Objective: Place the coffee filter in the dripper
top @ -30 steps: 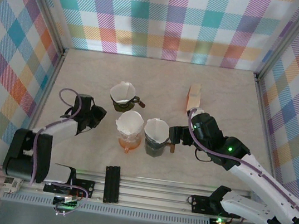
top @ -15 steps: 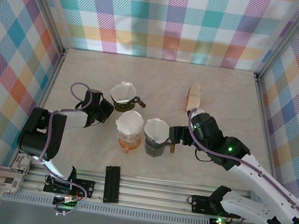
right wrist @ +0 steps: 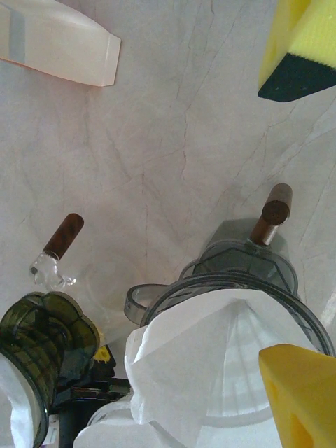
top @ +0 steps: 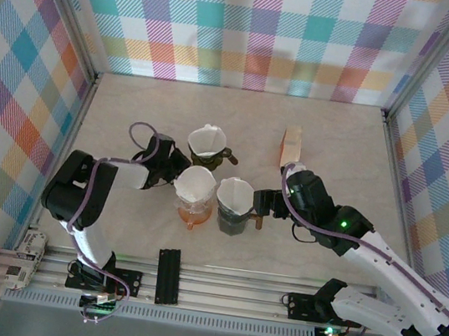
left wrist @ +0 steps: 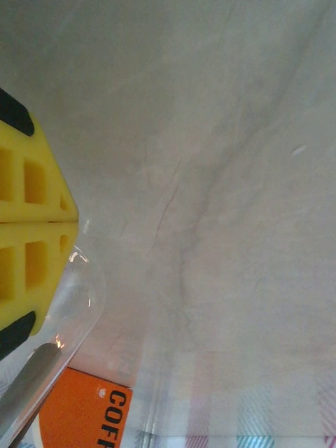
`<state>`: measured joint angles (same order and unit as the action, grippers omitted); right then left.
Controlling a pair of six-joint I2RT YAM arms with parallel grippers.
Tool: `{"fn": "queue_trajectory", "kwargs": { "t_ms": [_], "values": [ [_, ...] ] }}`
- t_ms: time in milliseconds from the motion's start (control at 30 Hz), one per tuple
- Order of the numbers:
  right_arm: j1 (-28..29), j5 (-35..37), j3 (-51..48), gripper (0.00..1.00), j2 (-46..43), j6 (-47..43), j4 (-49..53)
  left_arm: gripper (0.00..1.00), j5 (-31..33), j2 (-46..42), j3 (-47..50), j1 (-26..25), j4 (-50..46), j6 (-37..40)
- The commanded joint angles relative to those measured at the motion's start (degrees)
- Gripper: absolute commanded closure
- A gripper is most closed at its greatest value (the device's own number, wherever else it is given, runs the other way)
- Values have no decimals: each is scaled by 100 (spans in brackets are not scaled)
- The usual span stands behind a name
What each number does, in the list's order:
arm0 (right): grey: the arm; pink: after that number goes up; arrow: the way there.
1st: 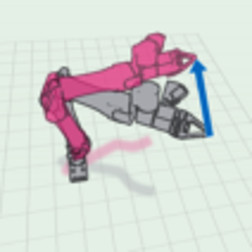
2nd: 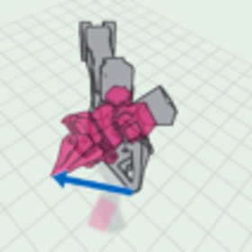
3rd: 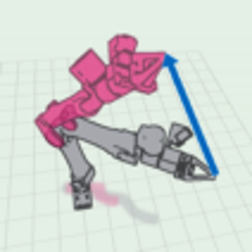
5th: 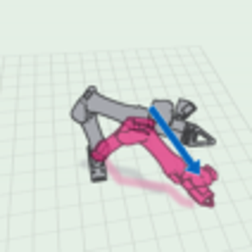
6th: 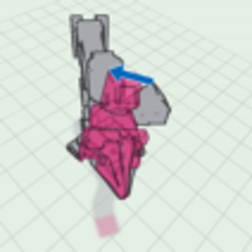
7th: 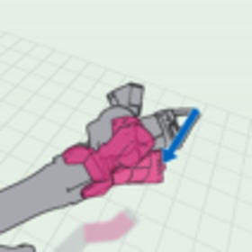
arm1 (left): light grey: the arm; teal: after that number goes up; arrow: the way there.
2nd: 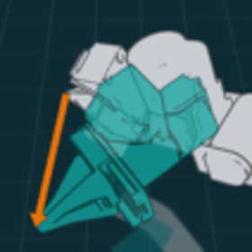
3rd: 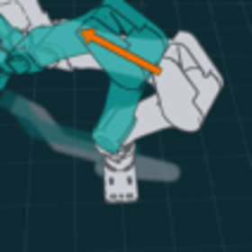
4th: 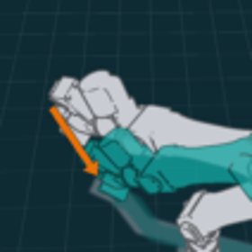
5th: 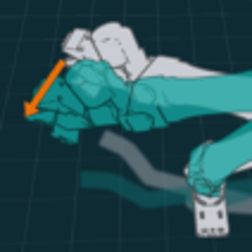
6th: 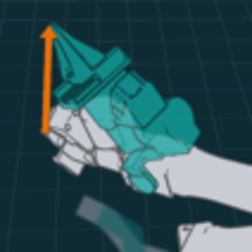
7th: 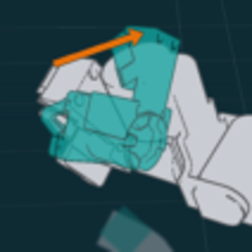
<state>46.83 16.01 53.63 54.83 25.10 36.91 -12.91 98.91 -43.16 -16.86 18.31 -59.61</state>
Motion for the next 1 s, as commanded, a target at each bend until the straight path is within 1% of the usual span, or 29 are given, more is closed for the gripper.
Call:
{"fn": "queue_trajectory", "kwargs": {
  "t_ms": [0, 33, 100, 200, 267, 367, 433, 533, 633, 700, 733, 800, 867, 933, 967],
  "values": [
    [2, 7, -62, 9, -7, 87, -120, 92, 16, -44, -149, -34, -47, 44],
    [2, 12, -54, 9, -16, 84, -112, 91, 82, -124, -134, -16, -169, 121],
    [1, 35, -54, 9, -44, 83, -106, 85, 185, -319, -80, 47, -355, 203],
    [0, 88, -38, 9, -103, 54, -132, 71, 295, -719, 123, 227, -555, 213],
    [2, 126, -19, 9, -126, 18, -162, 58, 427, -1100, 311, 335, -685, 272],
    [2, 164, 38, 9, -159, -18, -165, 31, 677, -1747, 571, 432, -1011, 429],
    [2, 193, 68, 8, -184, -48, -153, 18, 794, -2188, 696, 473, -1257, 507],
    [-7, 312, 52, 8, -287, -100, -191, 1, 887, -2916, 661, 456, -1762, 749],
    [-8, 491, -22, 6, -421, -147, -291, 0, 1332, -3639, 297, 345, -2716, 1258],
    [-7, 538, -103, 5, -504, -222, -442, 0, 1560, -4044, 104, 315, -3131, 1508],
    [-5, 555, -135, 0, -539, -263, -522, 0, 1660, -4230, -4, 300, -3300, 1616],
    [-7, 687, -147, 1, -523, -305, -557, 0, 1971, -4498, -222, 223, -3710, 1799],
    [-7, 918, -101, 1, -444, -345, -517, 0, 2299, -4685, -315, 144, -3829, 1739],
    [-5, 1014, -67, 1, -363, -428, -527, 0, 2381, -4805, -162, 105, -3558, 1835],
    [-7, 1038, -68, 1, -354, -489, -558, 0, 2577, -4851, -114, 104, -3535, 1939]
  ]
}}
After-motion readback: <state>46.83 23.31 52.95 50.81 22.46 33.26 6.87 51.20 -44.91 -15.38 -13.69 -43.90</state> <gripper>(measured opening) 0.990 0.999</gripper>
